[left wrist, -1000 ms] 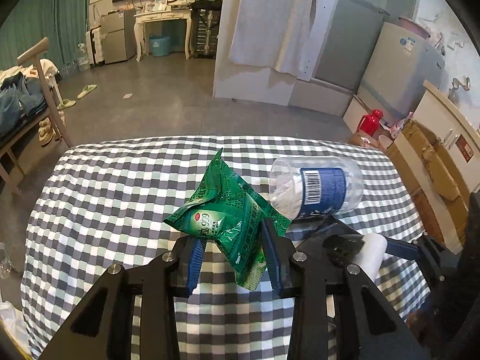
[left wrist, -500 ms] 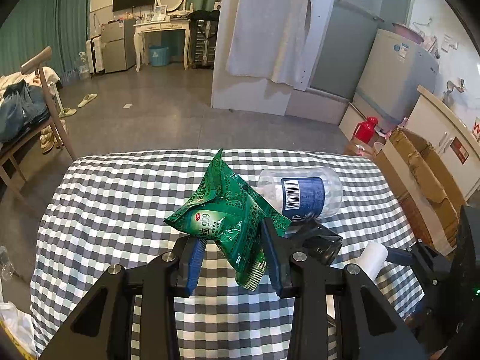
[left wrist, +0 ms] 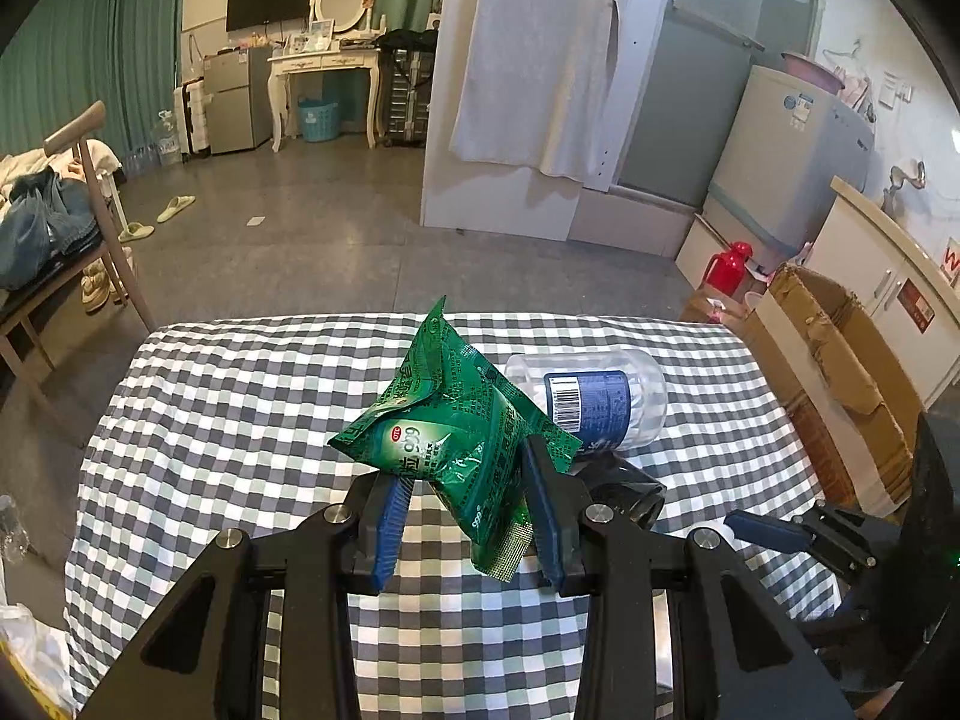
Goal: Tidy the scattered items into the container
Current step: 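Close the right gripper on the white tube-shaped item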
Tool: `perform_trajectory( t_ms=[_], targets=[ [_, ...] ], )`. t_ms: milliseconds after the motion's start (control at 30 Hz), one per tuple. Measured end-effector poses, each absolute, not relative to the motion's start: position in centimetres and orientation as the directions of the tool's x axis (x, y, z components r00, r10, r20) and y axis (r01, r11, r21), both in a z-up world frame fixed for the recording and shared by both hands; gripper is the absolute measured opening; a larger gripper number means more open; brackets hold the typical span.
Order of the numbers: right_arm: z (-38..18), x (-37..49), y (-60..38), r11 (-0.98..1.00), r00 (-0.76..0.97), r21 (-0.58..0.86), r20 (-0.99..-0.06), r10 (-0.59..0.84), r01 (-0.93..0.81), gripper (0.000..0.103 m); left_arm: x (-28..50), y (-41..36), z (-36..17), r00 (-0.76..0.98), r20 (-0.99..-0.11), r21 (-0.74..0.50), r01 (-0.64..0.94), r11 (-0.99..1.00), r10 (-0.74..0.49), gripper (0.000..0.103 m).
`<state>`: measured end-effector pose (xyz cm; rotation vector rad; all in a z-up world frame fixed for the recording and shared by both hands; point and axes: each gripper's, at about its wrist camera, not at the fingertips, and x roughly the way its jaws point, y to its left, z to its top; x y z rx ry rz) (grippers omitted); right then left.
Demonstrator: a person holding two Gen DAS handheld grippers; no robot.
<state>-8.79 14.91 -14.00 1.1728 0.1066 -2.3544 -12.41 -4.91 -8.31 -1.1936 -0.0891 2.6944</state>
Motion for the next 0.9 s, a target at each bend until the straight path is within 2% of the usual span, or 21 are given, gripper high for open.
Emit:
perform_trajectory(
  t_ms=[167,267,400,433,467,567,633,900],
  targets=[
    [-14.4,-7.2,12.7,-0.813,-0.480,0.060,-0.781,-0.400,0.580,0.103,-12.2,-4.7,-8.4,-0.655,-0.728,-0.135,-0.153,-0.979,0.203,0.037],
    [-15.4,-7.3,11.6,-0.819,-0.491,-0.027,-0.812,-0.316,0.573,0.103,-12.1,-4.9,-8.5,-0.655,-0.727,-0.138,-0.151,-0.979,0.204,0.037],
    [-16.0,-7.5,10.9,-0.814,-0.494,-0.043,-0.813,-0.308,0.579,0.101,-12.1,-5.0,-8.5,-0.655,-0.728,-0.138,-0.149,-0.979,0.203,0.037],
    [-15.9,-7.6,11.0,-0.816,-0.491,-0.029,-0.811,-0.319,0.578,0.093,-12.1,-5.0,-8.6,-0.655,-0.728,-0.138,-0.149,-0.979,0.202,0.037],
    [-15.9,-7.8,11.2,-0.814,-0.472,0.005,-0.813,-0.342,0.581,0.081,-12.0,-4.9,-8.6,-0.655,-0.728,-0.138,-0.148,-0.979,0.202,0.037],
    [-15.7,-7.7,11.7,-0.815,-0.459,0.035,-0.812,-0.361,0.579,0.063,-12.0,-4.9,-8.5,-0.657,-0.726,-0.140,-0.147,-0.979,0.202,0.037],
    [-15.5,-7.7,11.9,-0.818,-0.455,0.052,-0.810,-0.370,0.573,0.057,-11.9,-4.9,-8.3,-0.661,-0.722,-0.140,-0.147,-0.979,0.202,0.037],
    [-14.5,-7.4,13.5,-0.832,-0.481,0.099,-0.776,-0.408,0.546,0.056,-11.5,-4.2,-7.5,-0.674,-0.709,-0.140,-0.158,-0.977,0.210,0.037]
  ],
)
